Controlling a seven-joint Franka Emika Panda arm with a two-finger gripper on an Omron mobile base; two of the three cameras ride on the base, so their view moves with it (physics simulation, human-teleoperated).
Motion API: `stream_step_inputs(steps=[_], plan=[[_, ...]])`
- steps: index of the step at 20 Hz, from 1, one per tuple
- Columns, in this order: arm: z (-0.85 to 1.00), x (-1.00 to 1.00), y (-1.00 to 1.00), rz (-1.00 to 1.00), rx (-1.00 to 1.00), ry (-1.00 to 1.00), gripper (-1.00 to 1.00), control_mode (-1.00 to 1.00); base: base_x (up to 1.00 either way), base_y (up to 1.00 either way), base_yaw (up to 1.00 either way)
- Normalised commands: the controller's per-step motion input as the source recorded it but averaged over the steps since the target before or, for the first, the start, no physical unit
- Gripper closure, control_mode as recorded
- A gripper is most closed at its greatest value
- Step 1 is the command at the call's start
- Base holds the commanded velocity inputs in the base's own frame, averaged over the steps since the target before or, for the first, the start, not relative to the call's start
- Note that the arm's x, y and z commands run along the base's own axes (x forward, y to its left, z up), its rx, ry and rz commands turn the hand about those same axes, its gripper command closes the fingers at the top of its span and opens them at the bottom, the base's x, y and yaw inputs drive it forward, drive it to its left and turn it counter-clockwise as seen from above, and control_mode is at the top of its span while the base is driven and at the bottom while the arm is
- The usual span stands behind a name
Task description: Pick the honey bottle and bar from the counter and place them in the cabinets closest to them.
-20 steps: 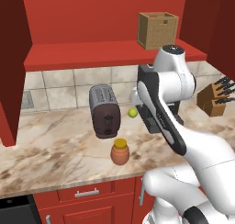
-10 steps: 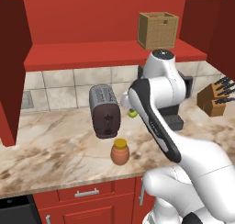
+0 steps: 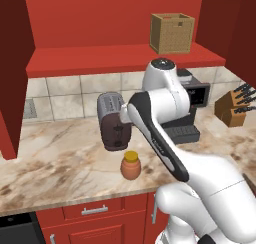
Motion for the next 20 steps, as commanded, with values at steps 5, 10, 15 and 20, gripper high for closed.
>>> stream_step_inputs(steps=[5,10,15,20], plan=[[-0.15,0.00,0.20,0.00,-0.01,0.00,-1.00,-1.00,0.00,0.00,0.00],[-0.28,0.00,0.06,0.00,-0.04,0.02,-1.00,-1.00,0.00,0.00,0.00],[-0.38,0.03,0.00,0.00,-0.04,0.05,-1.00,-1.00,0.00,0.00,0.00],[-0.41,0.02,0.00,0.00,-0.02,0.03,-1.00,-1.00,0.00,0.00,0.00]])
